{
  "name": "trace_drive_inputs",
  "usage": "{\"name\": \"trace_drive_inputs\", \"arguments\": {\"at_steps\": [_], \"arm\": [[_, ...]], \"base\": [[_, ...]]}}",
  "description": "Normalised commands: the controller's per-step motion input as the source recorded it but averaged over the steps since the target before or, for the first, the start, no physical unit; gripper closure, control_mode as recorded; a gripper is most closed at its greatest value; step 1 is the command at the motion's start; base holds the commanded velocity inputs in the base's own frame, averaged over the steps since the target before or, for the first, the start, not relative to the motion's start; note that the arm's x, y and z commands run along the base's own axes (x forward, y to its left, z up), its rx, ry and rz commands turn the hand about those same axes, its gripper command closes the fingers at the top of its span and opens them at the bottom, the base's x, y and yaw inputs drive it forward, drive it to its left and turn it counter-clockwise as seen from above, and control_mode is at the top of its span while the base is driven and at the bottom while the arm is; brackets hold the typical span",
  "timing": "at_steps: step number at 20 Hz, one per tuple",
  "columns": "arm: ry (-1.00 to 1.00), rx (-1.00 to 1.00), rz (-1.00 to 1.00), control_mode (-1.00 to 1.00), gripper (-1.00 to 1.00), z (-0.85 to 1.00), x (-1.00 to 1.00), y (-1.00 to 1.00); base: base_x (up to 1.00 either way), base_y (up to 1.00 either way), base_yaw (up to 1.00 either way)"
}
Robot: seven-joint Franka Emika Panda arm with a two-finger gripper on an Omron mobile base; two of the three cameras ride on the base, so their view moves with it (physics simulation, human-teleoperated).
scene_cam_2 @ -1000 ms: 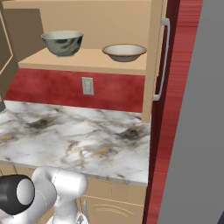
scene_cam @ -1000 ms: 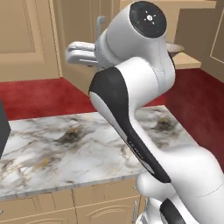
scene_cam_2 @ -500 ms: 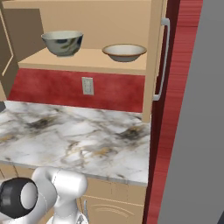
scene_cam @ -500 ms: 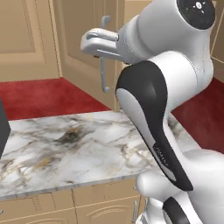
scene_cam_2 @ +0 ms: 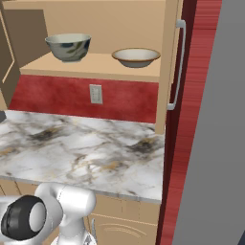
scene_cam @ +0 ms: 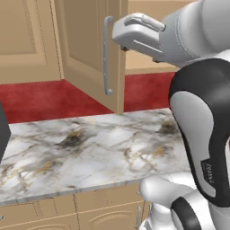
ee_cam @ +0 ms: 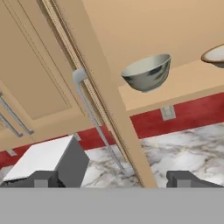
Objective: Move the bowls from the cabinet to the plates on the dining table.
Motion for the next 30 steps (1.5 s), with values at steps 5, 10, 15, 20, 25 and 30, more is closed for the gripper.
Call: {"name": "trace_drive_inputs", "arguments": {"at_steps": [5, 10, 15, 20, 25, 30], "arm": [[-0.05, 0.02, 0.08, -1.0, -1.0, 0.0, -0.18, -0.42], [-0.11, 0.0, 0.12, -1.0, -1.0, 0.01, -0.08, -0.4], [-0.11, 0.0, 0.12, -1.0, -1.0, -0.01, -0.02, -0.39], [-0.11, 0.0, 0.11, -1.0, -1.0, -0.11, 0.06, -0.37], [-0.07, 0.0, 0.12, -1.0, -1.0, -0.21, 0.21, -0.31], [-0.06, 0.0, 0.1, -1.0, -1.0, -0.19, 0.38, -0.22]], "base": [[0.0, 0.0, 0.0], [0.0, 0.0, 0.0], [0.0, 0.0, 0.0], [0.0, 0.0, 0.0], [0.0, 0.0, 0.0], [0.0, 0.0, 0.0]]}}
